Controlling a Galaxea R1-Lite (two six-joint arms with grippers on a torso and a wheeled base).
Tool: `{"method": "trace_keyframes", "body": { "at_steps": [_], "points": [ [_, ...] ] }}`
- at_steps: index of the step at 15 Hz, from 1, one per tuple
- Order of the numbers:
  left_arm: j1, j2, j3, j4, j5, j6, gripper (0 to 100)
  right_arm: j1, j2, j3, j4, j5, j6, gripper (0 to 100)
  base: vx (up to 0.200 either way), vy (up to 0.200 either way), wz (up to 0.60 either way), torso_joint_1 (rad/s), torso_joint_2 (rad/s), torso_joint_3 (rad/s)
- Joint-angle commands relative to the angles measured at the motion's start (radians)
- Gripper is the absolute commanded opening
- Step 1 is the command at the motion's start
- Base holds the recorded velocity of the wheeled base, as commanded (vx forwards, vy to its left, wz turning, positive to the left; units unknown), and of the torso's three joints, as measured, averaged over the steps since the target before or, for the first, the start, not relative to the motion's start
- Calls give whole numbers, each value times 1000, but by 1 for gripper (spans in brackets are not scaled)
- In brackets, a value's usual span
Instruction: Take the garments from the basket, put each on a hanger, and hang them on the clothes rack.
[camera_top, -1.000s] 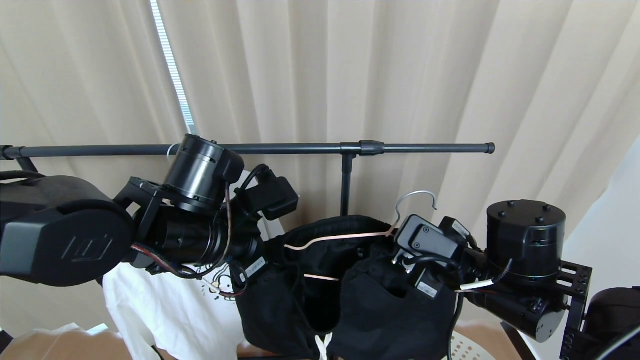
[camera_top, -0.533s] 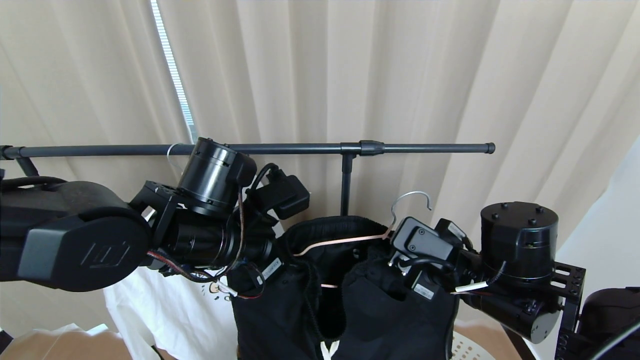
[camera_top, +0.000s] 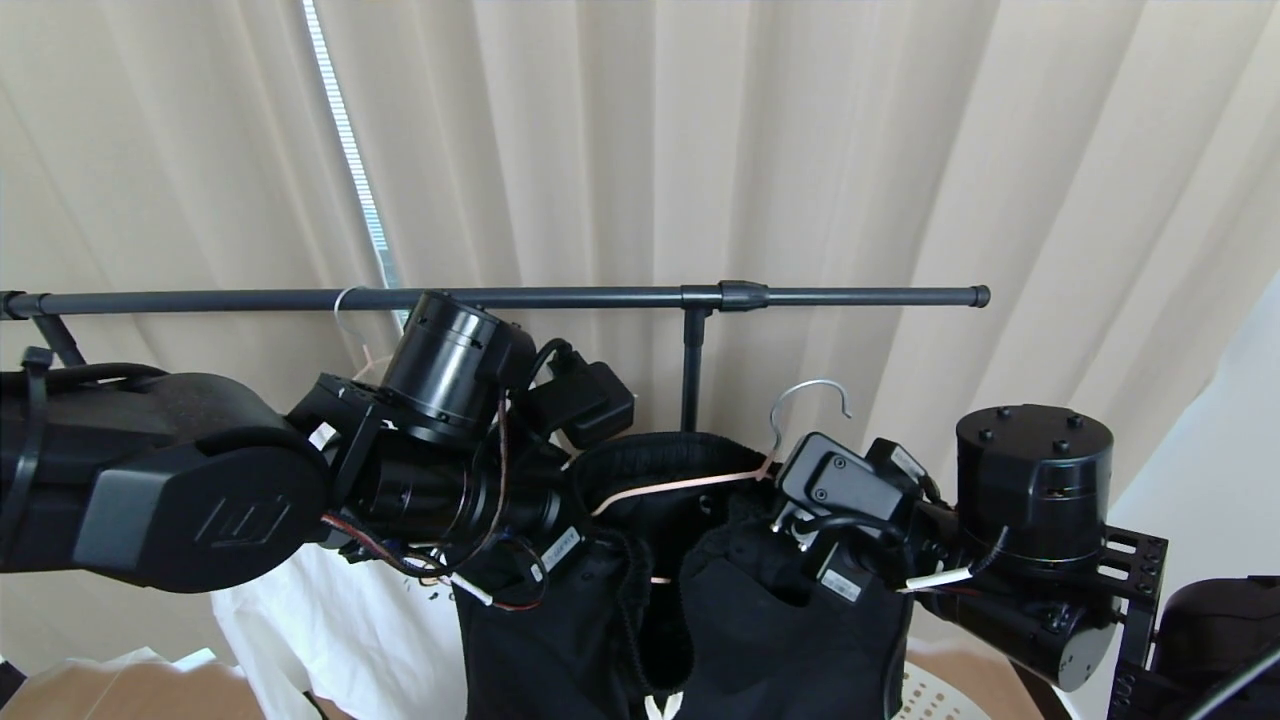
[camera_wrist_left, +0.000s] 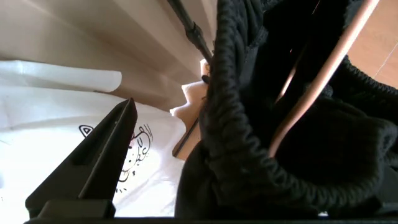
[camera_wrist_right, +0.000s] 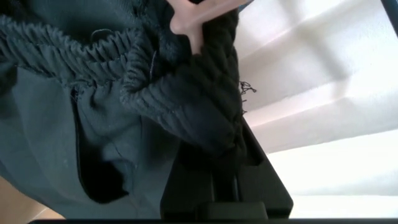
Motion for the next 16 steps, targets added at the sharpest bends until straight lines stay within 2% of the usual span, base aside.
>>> {"method": "trace_keyframes", "body": {
  "at_steps": [1, 5, 6, 10, 14, 16],
  "points": [
    [-5, 9, 3, 1, -13, 0, 100, 2, -3, -1, -4, 2, 1, 0, 0, 0, 0, 0, 0, 0],
    [-5, 15, 3, 1, -20, 0, 100, 2, -3, 10, -63, 1, 1, 0, 0, 0, 0, 0, 0, 0],
    [-3, 15, 3, 1, -20, 0, 0, 2, -3, 11, -64, 1, 1, 0, 0, 0, 0, 0, 0, 0],
    [-3, -2, 16, 1, -20, 0, 0, 2, -6, 10, -66, 4, 6, 0, 0, 0, 0, 0, 0, 0],
    [-3, -45, 52, -1, -19, 0, 0, 2, -18, 3, -64, 11, 59, 0, 0, 0, 0, 0, 0, 0],
    [-2, -72, 74, -1, -16, 0, 0, 1, -25, 8, -63, 70, 62, 0, 0, 0, 0, 0, 0, 0]
  ]
}}
